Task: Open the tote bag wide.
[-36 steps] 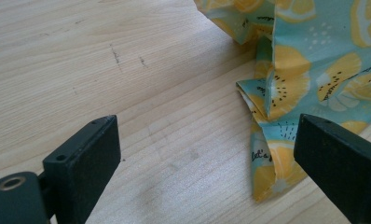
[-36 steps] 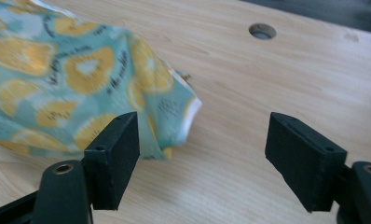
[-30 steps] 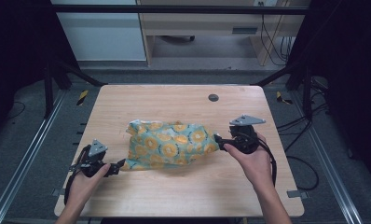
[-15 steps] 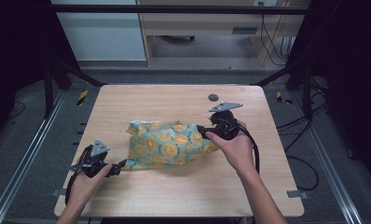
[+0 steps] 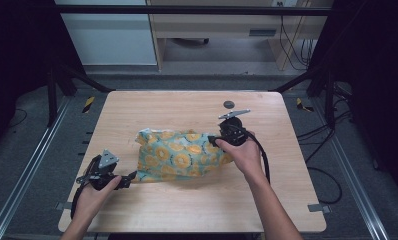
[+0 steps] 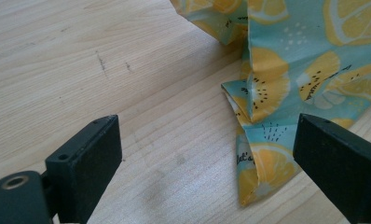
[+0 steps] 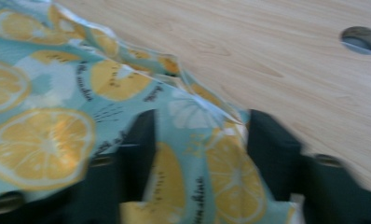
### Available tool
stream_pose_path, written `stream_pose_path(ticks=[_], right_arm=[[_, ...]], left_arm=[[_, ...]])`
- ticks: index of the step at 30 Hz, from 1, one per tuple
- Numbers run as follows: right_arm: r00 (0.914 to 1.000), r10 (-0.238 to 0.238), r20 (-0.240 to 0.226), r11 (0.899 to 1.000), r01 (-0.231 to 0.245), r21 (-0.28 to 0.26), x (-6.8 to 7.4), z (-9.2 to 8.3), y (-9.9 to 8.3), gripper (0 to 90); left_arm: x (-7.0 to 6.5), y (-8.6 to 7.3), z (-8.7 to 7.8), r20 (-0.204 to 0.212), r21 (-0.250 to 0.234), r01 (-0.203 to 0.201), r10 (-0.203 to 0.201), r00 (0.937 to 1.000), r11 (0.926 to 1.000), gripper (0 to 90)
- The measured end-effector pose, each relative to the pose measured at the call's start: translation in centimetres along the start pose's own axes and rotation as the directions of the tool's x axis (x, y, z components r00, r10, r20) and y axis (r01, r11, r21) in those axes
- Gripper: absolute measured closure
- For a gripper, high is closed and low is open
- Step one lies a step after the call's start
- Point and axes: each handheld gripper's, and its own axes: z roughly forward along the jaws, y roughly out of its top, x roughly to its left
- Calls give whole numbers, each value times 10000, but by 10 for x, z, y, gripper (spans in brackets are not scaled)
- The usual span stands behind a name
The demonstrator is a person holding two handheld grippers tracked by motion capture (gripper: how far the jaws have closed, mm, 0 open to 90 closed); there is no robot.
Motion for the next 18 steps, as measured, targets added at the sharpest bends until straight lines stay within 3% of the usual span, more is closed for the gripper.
stream_pose_path(ticks=[4, 6, 11, 18], right_arm=[[9994, -281, -184, 9996, 283, 100, 4, 2, -3, 794], [9985, -418, -360, 9991, 415, -96, 7, 0, -4, 871], [9965, -681, -489, 9962, 653, -574, 15, -8, -3, 900], [9867, -1301, -974, 9838, 1162, -1365, 34, -30, -7, 900]], left_arm=[[0, 0, 0, 41, 12, -24, 24, 10000, 10000, 76], [-1, 1, 0, 55, -31, -30, 31, 10000, 10000, 79], [-5, 3, -4, 220, -206, -67, 72, 9997, 9998, 80], [-8, 5, -8, 384, -332, -67, 80, 9992, 9994, 97]])
